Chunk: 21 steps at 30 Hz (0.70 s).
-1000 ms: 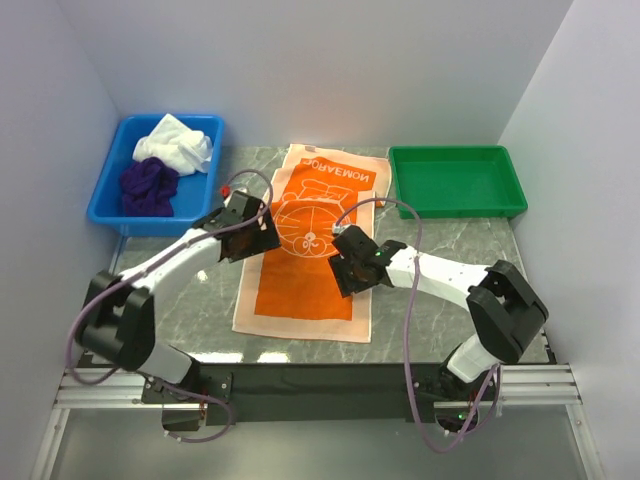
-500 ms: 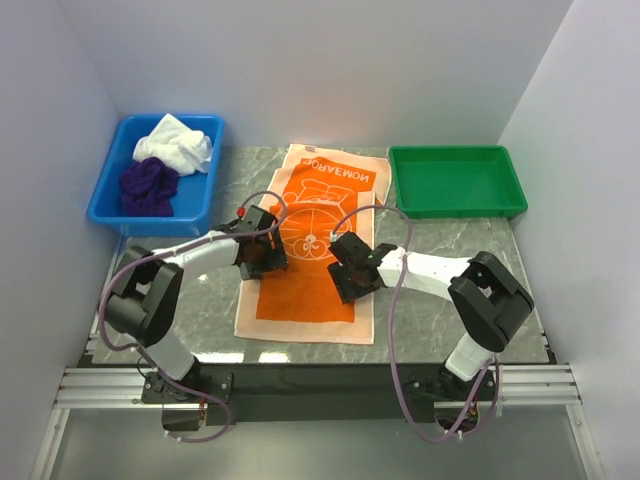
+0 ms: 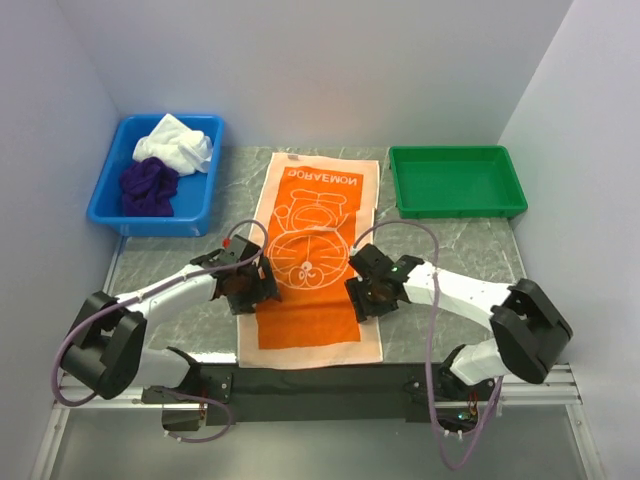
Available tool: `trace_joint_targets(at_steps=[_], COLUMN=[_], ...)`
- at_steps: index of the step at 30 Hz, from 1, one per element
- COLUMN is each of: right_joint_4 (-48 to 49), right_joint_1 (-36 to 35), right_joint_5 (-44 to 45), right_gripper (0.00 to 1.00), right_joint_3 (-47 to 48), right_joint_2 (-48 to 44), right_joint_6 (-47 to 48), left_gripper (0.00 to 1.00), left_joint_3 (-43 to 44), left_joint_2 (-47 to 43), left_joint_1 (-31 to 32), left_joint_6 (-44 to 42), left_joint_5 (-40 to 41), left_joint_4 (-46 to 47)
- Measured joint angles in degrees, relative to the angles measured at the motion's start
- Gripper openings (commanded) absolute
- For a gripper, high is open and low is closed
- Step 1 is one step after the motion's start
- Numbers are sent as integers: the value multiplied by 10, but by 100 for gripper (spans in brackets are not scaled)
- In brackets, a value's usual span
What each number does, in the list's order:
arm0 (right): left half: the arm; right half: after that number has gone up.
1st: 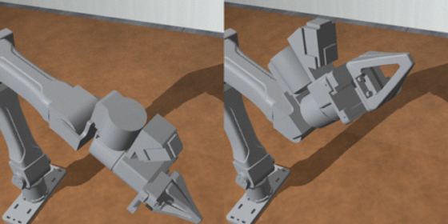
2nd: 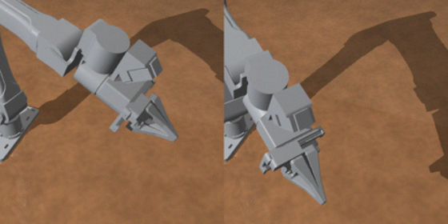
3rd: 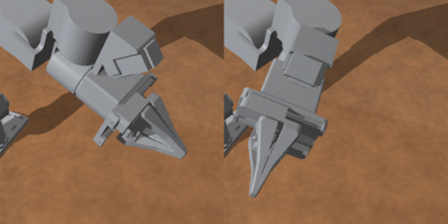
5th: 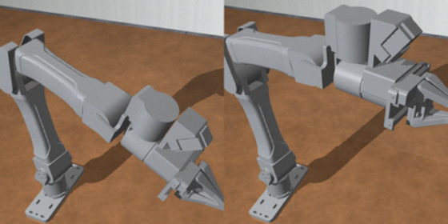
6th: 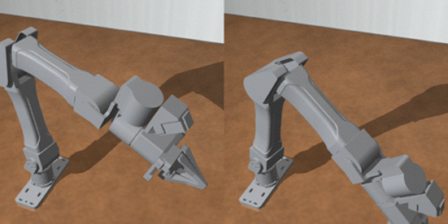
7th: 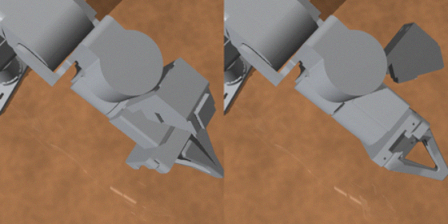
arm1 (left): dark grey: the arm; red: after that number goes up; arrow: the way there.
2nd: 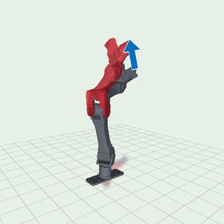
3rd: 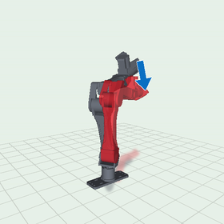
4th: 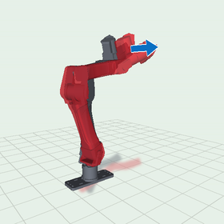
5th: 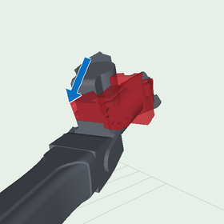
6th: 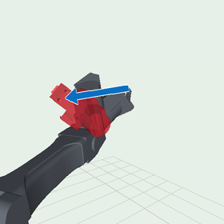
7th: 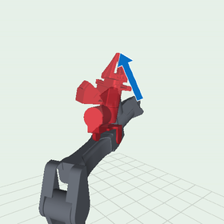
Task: Fold and stack the towels
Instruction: Flatten out the crumpled towel
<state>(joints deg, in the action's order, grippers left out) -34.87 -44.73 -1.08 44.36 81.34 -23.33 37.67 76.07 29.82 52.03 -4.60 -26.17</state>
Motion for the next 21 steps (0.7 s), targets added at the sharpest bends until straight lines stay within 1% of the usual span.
trace_joint_targets(at_steps=[3,5,7,11,14,17,19,21], right_joint_4=[-16,-19,-5,42,68,87,93,97], right_joint_1=[2,12,31,79,107,126,136,141], right_joint_5=[3,8,16,23,26,23,19,18], right_gripper=[61,61,59,56,54,51,51,51], right_joint_3=[25,64,113,202,261,305,324,332], right_joint_2=[-25,-21,-5,63,139,208,247,277], right_joint_6=[7,16,23,35,44,48,50,50], left_gripper=[86,86,85,84,83,80,78,77], left_joint_3=[15,57,122,266,379,469,508,532], left_joint_2=[0,14,39,117,203,293,343,388], left_joint_1=[3,3,3,-3,-13,-26,-35,-43], left_joint_6=[0,-4,-12,-35,-58,-81,-95,-108], left_joint_5=[7,19,42,84,111,129,137,143], left_joint_4=[-44,-80,-99,-101,-101,-103,-104,-106])
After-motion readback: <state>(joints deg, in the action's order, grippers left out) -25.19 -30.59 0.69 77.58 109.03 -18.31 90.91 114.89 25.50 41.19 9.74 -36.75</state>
